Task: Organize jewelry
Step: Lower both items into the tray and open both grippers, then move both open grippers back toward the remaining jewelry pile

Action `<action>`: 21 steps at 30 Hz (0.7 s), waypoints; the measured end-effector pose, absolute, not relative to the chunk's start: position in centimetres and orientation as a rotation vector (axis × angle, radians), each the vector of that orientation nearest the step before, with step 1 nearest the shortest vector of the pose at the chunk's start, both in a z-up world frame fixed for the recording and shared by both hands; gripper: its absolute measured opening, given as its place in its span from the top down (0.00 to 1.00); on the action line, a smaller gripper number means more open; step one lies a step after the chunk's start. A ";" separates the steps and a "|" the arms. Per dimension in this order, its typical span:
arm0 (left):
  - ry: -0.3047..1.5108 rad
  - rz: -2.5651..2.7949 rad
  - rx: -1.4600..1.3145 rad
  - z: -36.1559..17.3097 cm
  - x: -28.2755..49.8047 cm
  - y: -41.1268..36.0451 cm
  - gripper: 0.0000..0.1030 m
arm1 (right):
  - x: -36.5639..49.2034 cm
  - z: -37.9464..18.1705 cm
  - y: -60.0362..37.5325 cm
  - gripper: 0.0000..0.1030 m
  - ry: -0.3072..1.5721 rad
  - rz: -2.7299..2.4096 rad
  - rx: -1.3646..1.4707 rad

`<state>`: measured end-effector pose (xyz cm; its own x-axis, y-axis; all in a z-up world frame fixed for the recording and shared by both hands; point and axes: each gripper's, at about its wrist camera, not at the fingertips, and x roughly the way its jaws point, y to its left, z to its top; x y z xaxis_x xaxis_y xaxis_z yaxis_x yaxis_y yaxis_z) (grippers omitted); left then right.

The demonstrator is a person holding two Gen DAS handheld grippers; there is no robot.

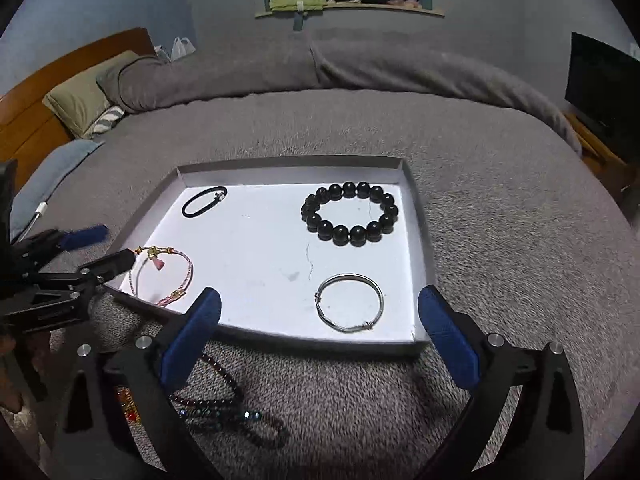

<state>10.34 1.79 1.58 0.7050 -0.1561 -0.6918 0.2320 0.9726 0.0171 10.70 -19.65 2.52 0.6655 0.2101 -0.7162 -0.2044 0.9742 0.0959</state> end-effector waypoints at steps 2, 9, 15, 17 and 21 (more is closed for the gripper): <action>0.747 -0.209 0.096 2.2 10.1 2.0 0.19 | 10.2 2.7 -19.9 0.05 0.809 0.223 0.027; 0.742 -0.178 0.076 3.6 9.0 2.9 0.14 | 8.2 3.8 -21.4 0.05 0.784 0.178 0.067; 0.717 -0.164 0.056 4.7 6.6 3.5 0.11 | 6.3 4.9 -22.4 0.05 0.767 0.149 0.074; 0.707 -0.159 0.047 5.2 5.5 3.7 0.10 | 5.8 5.0 -22.6 0.05 0.767 0.126 0.066; 0.700 -0.162 0.029 5.6 3.6 4.0 0.09 | 4.6 4.9 -22.5 0.05 0.771 0.119 0.046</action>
